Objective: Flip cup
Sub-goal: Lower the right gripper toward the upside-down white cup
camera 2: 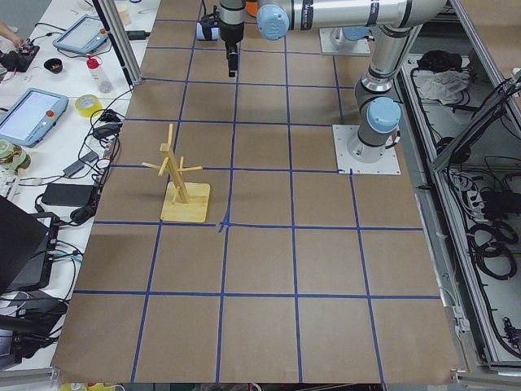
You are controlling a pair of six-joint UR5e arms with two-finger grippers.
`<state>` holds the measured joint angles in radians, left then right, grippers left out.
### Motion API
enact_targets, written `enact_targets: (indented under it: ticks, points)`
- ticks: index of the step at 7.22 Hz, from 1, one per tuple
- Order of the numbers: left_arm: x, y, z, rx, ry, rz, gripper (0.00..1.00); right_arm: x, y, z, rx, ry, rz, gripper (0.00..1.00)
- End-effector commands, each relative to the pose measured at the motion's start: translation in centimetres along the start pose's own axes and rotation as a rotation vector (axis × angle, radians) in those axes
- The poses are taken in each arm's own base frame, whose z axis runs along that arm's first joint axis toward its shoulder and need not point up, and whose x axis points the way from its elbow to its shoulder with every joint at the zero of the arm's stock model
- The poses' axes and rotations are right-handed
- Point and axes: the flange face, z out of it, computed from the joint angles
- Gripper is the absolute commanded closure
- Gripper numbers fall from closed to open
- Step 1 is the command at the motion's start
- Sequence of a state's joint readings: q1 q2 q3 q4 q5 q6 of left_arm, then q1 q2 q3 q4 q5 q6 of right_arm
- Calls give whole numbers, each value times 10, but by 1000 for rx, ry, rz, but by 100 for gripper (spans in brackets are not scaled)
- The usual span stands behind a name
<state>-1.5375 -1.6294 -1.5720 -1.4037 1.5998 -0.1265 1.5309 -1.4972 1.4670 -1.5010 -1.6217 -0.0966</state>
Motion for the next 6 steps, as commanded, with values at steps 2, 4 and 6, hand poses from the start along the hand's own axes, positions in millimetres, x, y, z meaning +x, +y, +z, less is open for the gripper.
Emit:
enact_targets:
  ticks: [2, 4, 6]
  points:
    - [-3, 5, -16, -9, 0, -6, 0, 0, -1, -2, 9, 4, 0, 0]
    - [-1, 6, -33, 8, -1, -1, 0, 0, -2, -4, 11, -2, 7, 0]
    - [-3, 13, -38, -4, -5, -1, 0, -1, -4, 10, -14, -14, 9, 0]
